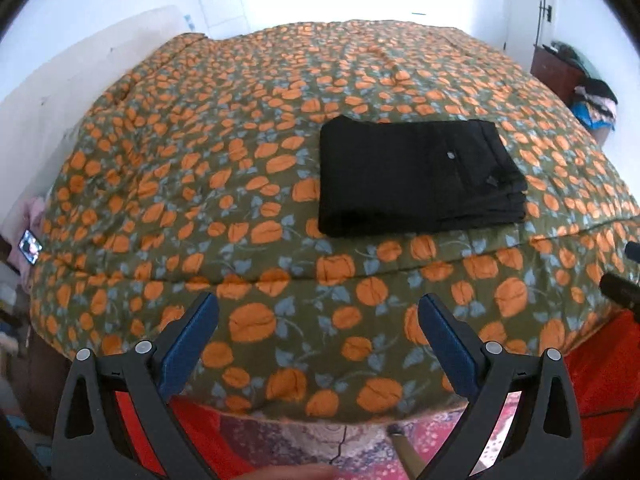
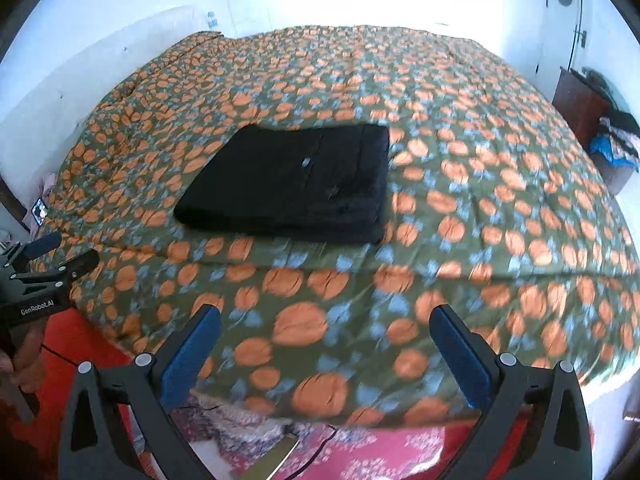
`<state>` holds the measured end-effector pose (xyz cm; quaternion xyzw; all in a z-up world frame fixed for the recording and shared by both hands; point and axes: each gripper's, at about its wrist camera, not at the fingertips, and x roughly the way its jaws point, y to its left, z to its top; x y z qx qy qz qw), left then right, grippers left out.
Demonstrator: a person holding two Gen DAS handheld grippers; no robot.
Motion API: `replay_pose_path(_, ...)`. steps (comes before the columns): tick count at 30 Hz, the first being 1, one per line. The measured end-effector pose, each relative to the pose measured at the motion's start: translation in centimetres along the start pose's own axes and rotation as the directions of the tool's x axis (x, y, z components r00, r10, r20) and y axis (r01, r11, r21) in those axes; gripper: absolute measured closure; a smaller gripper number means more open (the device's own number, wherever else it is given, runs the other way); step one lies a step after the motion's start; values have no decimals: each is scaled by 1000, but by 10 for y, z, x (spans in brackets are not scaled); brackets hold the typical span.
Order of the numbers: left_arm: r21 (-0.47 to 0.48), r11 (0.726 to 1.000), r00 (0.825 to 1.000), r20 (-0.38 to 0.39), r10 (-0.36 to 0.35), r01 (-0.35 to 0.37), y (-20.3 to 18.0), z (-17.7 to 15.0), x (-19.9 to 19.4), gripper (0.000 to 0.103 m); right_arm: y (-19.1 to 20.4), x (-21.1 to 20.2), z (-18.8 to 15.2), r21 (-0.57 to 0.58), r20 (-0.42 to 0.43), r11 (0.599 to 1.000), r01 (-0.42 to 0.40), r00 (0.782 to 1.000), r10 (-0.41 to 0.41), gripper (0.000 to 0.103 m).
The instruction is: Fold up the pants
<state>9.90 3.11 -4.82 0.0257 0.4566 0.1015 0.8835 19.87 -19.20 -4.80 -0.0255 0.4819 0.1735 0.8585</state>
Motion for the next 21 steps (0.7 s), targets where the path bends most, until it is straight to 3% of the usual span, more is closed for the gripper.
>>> replay_pose_path(11, 23, 999, 1000, 12, -28, 28, -13, -5, -12, 3, 14, -17, -17, -7, 22, 996, 94, 995, -94, 0)
replay_pose_path(21, 23, 1000, 1000, 21, -9, 9, -15, -8, -13, 3, 12, -19, -22, 7, 27, 995, 95, 995, -95, 0)
